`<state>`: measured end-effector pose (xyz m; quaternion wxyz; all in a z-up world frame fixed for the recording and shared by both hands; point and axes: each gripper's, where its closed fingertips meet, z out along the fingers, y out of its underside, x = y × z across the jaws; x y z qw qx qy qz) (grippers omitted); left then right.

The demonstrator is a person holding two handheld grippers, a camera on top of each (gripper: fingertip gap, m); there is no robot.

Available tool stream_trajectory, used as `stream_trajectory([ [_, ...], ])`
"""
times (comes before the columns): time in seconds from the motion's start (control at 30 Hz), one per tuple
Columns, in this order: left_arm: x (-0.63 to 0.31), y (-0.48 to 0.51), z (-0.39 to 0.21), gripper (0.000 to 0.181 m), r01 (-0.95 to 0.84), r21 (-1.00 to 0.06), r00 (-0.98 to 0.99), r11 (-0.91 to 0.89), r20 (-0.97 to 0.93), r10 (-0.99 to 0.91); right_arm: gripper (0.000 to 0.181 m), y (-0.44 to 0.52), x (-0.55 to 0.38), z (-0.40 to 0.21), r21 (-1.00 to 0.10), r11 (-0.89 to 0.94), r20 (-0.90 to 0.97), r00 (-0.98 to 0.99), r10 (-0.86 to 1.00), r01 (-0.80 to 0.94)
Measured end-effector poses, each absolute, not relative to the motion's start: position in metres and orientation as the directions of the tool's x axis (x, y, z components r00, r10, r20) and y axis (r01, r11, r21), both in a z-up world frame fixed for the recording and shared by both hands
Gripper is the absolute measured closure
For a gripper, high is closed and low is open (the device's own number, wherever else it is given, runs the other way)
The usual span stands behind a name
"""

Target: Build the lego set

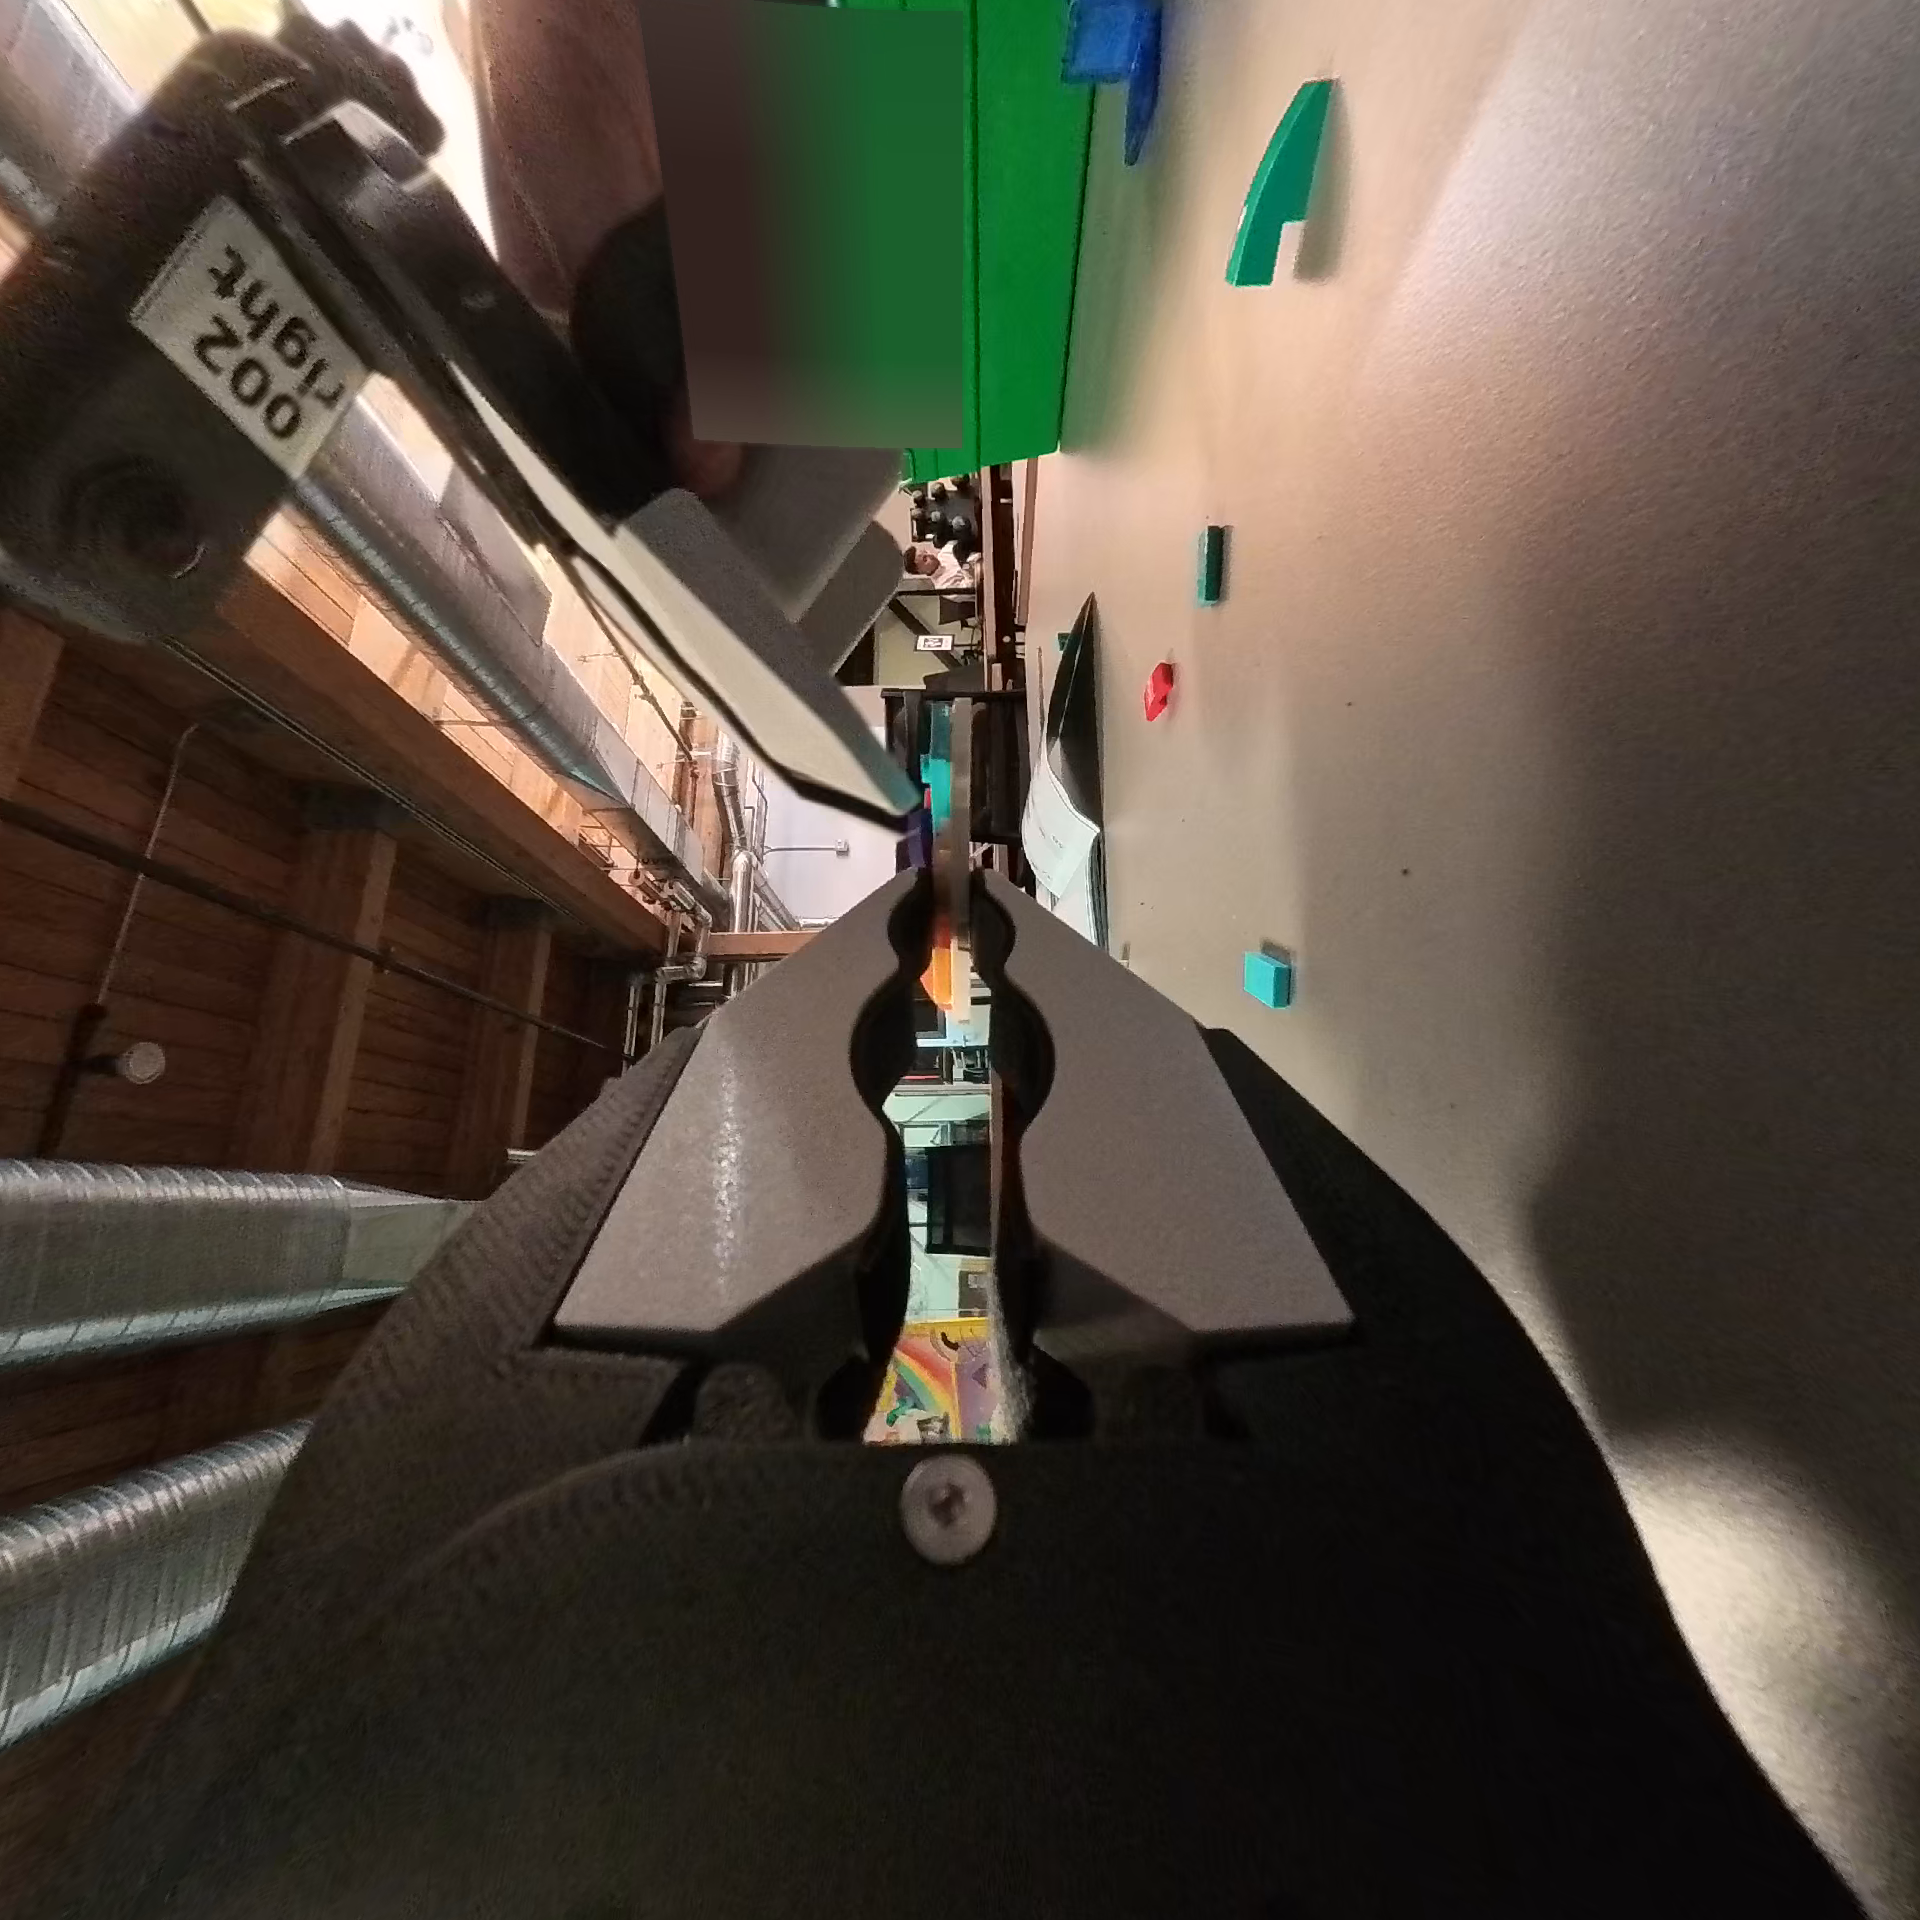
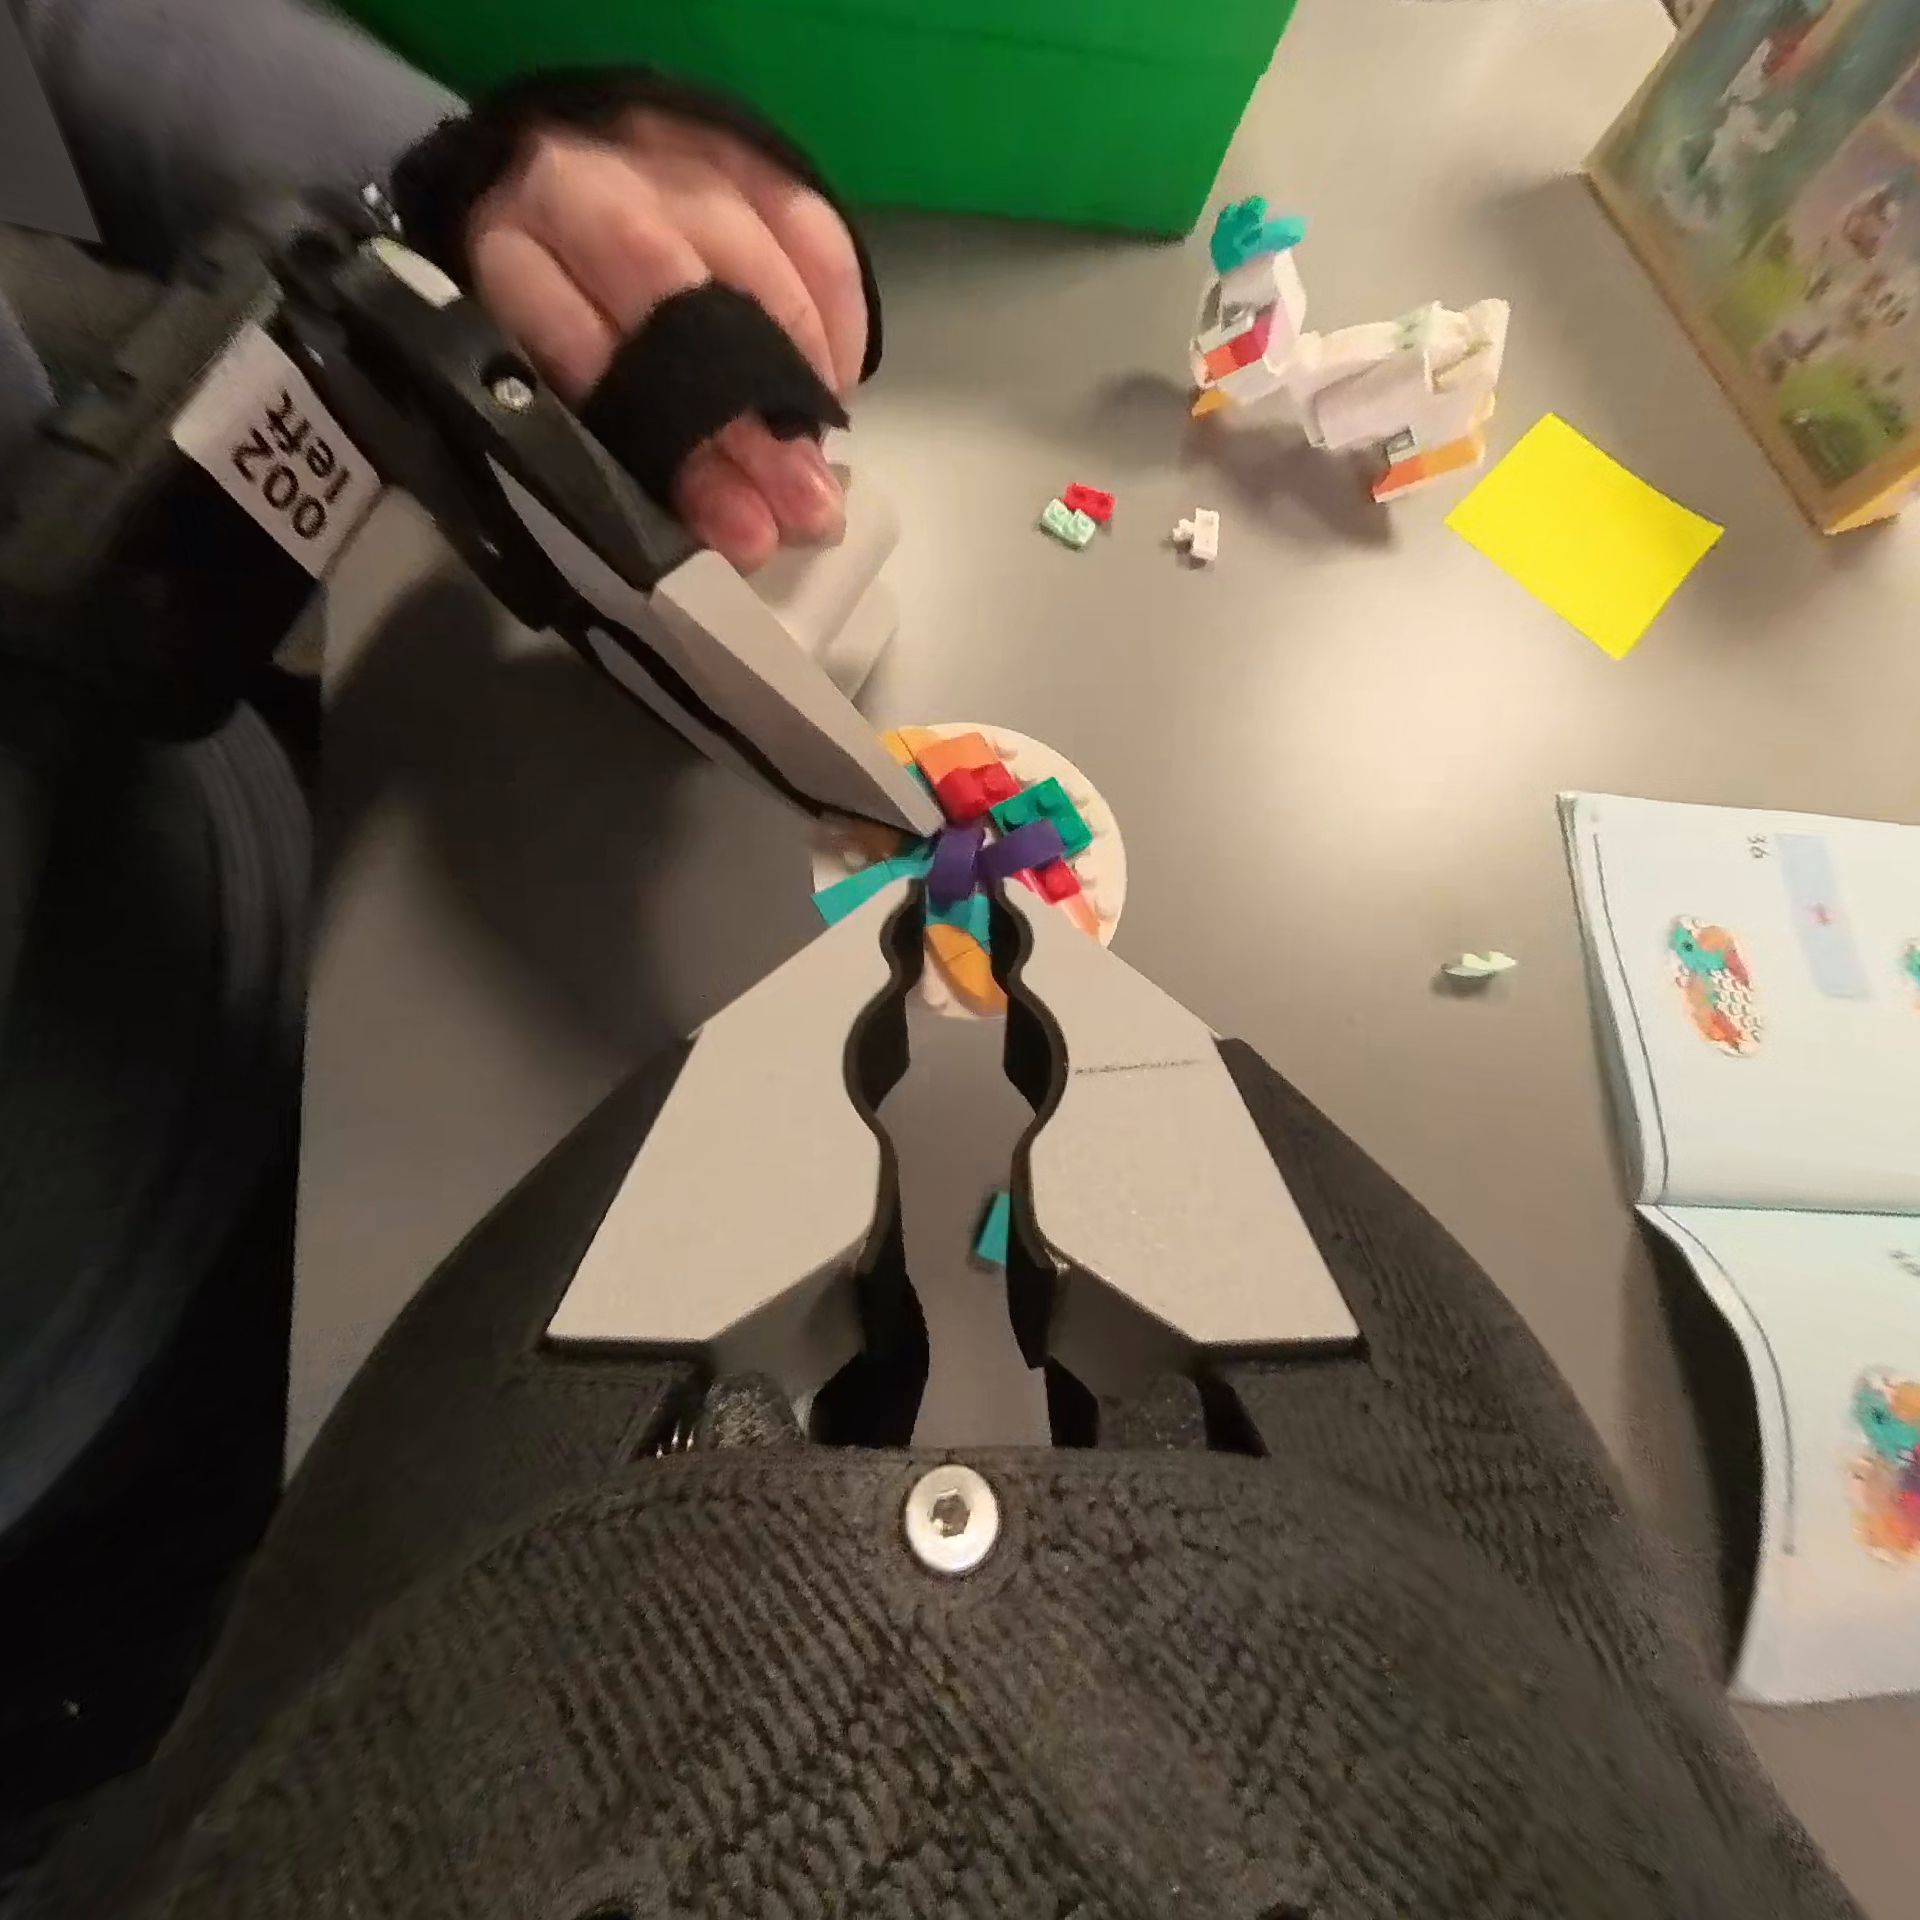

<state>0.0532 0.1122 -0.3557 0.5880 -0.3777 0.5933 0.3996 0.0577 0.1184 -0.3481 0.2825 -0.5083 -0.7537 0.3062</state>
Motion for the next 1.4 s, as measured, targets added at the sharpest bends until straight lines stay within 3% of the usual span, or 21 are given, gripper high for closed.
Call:
stream_trajectory([
  [0.3,0.049,0.118,-0.36,0.176,-0.939,0.052,-0.052,0.34,-0.999,0.009,0.175,0.125,0.05,-0.355,-0.696,0.258,0.162,-0.202,0.966,0.671],
  [0.53,0.045,0.13,-0.371,0.176,-0.962,0.133,-0.138,0.237,-0.99,-0.004,0.175,0.134,0.044,-0.352,-0.796,-0.04,-0.009,0.055,0.998,0.604],
  [0.7,0.045,0.132,-0.369,0.176,-0.967,0.166,-0.166,0.192,-0.986,0.019,0.175,0.137,0.039,-0.354,-0.808,-0.208,-0.13,0.177,0.976,0.552],
  [1.4,0.045,0.134,-0.375,0.176,-0.978,0.129,-0.137,0.163,-0.99,-0.039,0.175,0.141,0.038,-0.367,-0.758,-0.339,-0.202,0.294,0.934,0.557],
])
